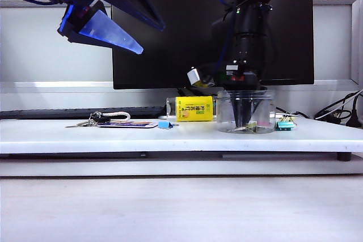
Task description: Take the clips out of the round transparent plastic box and place them on the table.
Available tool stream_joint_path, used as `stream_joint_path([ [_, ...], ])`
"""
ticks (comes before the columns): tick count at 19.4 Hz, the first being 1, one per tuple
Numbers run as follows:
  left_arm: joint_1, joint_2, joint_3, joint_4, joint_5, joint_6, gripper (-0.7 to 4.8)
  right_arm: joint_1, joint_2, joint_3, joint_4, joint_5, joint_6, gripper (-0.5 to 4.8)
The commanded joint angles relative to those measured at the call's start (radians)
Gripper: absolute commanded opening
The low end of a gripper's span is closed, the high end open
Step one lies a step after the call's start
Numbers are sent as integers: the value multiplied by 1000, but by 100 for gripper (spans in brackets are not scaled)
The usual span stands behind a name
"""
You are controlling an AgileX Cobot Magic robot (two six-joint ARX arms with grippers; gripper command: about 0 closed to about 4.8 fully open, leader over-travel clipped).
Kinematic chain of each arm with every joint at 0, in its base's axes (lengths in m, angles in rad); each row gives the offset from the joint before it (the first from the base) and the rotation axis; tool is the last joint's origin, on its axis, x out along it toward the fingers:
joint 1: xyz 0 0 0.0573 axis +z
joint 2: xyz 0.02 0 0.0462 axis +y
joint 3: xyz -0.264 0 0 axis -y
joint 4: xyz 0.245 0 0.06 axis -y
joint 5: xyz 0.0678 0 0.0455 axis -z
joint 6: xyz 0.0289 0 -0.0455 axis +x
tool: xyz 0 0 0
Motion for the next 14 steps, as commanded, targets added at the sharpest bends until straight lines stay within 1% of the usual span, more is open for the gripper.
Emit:
stream_joint_path([
  [1, -1, -2, 3, 7, 5, 6, 309, 2, 6, 3, 35, 40, 7, 27],
  [2, -1, -2, 3, 7, 5, 6, 309, 2, 6, 3, 46, 48, 18, 8],
  [4, -1, -2, 3, 7, 5, 6, 309, 2, 6, 5, 94, 100, 69, 1],
  [6, -1, -2, 3, 7, 5, 6, 309, 1, 6, 20, 126, 108, 127, 1],
  [8, -1, -2, 3, 6, 5, 5, 309, 2, 6, 61, 135, 82, 175, 1],
  [10, -1, -2, 3, 6, 5, 1, 309, 2, 6, 121, 121, 30, 204, 1],
  [11, -1, -2, 3, 6, 5, -2, 309, 2, 6, 155, 113, 29, 216, 1],
  [13, -1, -2, 3, 1, 6, -8, 309, 2, 6, 204, 66, 16, 218, 1],
  [14, -1, -2, 3, -5, 6, -10, 309, 2, 5, 219, 18, 21, 217, 2],
])
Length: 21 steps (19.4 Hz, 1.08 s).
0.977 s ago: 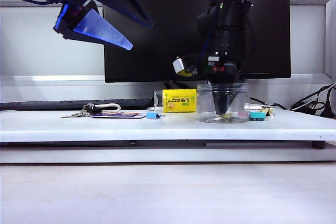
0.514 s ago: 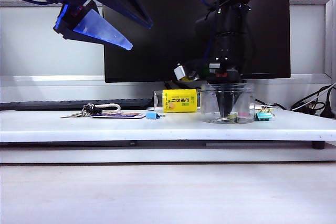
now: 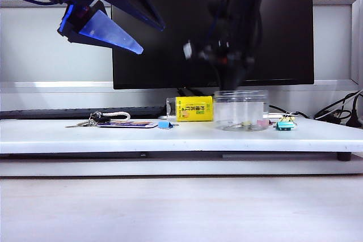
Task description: Take the clips out of the round transparent plastic box and place them on the table.
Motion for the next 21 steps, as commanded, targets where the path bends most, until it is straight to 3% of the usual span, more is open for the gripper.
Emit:
stream_joint_path([
  [1, -1, -2, 3, -13, 16, -7, 309, -2, -9, 30, -139, -5, -5, 3],
  [7, -1, -2, 3, -38, 111, -6, 309, 5, -16, 28, -141, -17, 10, 13],
  [21, -1, -2, 4, 34, 164, 21, 309, 5, -130, 29, -141, -16, 15, 14],
])
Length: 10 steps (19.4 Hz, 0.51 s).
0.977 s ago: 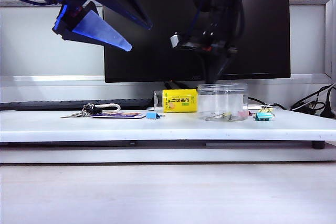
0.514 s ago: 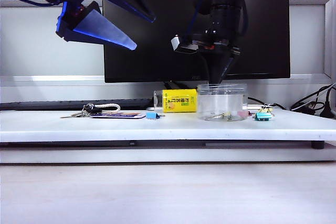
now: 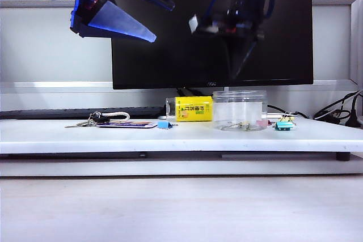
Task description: Take the clips out of the round transparent plastic box and place them on the table.
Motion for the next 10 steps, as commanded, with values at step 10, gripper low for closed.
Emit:
stream_joint_path([
  [10, -2, -2, 3, 8, 11, -42, 309, 1, -42, 3, 2, -43, 19, 27],
])
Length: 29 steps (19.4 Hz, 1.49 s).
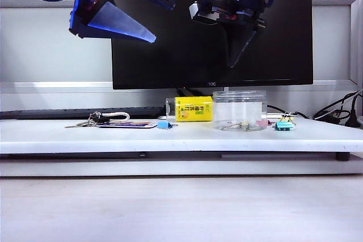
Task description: Take the clips out of the round transparent plastic box and place them on the table.
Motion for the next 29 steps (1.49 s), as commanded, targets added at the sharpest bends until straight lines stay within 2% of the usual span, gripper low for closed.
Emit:
stream_joint_path([
  [1, -2, -2, 3, 5, 7, -3, 309, 1, -6, 3, 2, -19, 6, 27],
  [11, -2, -2, 3, 6, 33, 1, 309, 1, -5, -149, 2, -27, -23, 35],
  [18, -2, -2, 3, 6, 33, 1, 309, 1, 5, -149, 3, -29, -24, 45],
  [22, -2, -2, 3, -2, 33, -17, 309, 1, 36, -149, 10, -27, 32, 50],
  [29, -2, -2, 3, -3, 33, -26, 309, 1, 47, -149, 9, -27, 47, 55],
])
